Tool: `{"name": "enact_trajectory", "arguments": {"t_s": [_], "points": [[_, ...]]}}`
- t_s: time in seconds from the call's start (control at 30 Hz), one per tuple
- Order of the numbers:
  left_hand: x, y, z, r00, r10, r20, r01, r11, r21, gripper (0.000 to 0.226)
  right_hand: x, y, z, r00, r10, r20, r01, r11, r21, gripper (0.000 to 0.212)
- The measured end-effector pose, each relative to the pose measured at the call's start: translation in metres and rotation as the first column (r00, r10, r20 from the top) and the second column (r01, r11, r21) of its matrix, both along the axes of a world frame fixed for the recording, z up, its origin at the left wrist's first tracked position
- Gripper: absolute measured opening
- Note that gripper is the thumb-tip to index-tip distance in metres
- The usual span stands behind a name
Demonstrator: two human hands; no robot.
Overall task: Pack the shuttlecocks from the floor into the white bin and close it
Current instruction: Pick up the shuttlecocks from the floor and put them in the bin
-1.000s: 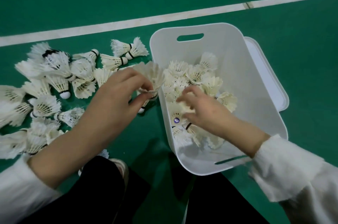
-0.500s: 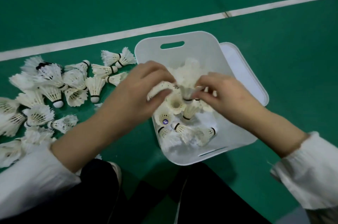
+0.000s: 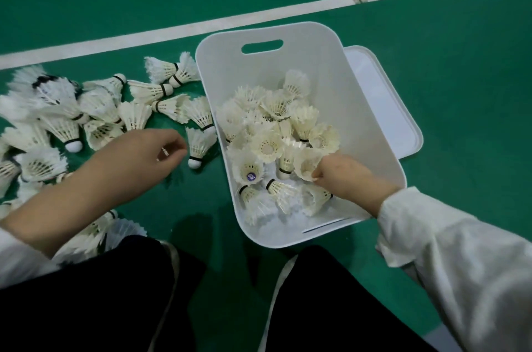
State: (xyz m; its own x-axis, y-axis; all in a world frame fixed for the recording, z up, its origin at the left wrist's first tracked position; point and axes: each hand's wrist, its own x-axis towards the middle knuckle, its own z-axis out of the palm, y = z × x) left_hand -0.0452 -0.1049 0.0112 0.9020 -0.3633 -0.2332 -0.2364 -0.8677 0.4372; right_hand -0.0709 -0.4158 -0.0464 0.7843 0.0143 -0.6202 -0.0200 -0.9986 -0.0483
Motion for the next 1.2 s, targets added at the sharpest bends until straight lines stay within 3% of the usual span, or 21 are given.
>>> {"name": "enact_trajectory", "arguments": {"t_s": [0.1,0.27,0.37,0.53,0.67,0.8,1.03,1.2], "points": [[0.000,-0.001,-0.001,1.000,0.003,-0.016,-0.003,1.000,-0.019,0.010,0.002,-0.002,-0.006,0.999,0.012,-0.049,-0.011,1.000,0.006,0.019],[0.000,-0.001,-0.005,1.000,-0.017,0.001,0.017,1.000,-0.011,0.010,0.004,-0.002,0.023,0.990,0.038,-0.139,-0.041,0.999,-0.022,0.050],[-0.002,0.000,-0.008,0.999,-0.023,-0.023,0.022,1.000,-0.021,0.011,0.006,0.004,0.053,0.988,0.066,-0.139,-0.074,0.996,-0.055,0.051],[-0.007,0.023,-0.006,0.999,-0.001,-0.036,0.001,1.000,-0.016,0.011,0.012,0.050,0.110,0.966,0.241,0.089,-0.242,0.970,-0.002,0.031],[-0.015,0.072,0.000,0.985,0.170,-0.029,-0.172,0.983,-0.060,0.011,0.019,0.124,0.143,0.871,0.428,0.242,-0.467,0.874,0.132,0.025],[-0.037,0.131,-0.007,0.948,0.315,-0.055,-0.317,0.947,-0.042,0.012,0.019,0.196,0.117,0.778,0.584,0.232,-0.622,0.768,0.153,0.026],[-0.071,0.181,-0.046,0.911,0.386,-0.144,-0.393,0.919,-0.025,0.013,0.004,0.297,0.007,0.850,0.526,0.038,-0.509,0.800,0.318,0.034],[-0.077,0.181,-0.066,0.888,0.395,-0.237,-0.423,0.902,-0.081,0.016,-0.012,0.328,-0.029,0.935,0.323,-0.143,-0.226,0.857,0.463,0.037]]}}
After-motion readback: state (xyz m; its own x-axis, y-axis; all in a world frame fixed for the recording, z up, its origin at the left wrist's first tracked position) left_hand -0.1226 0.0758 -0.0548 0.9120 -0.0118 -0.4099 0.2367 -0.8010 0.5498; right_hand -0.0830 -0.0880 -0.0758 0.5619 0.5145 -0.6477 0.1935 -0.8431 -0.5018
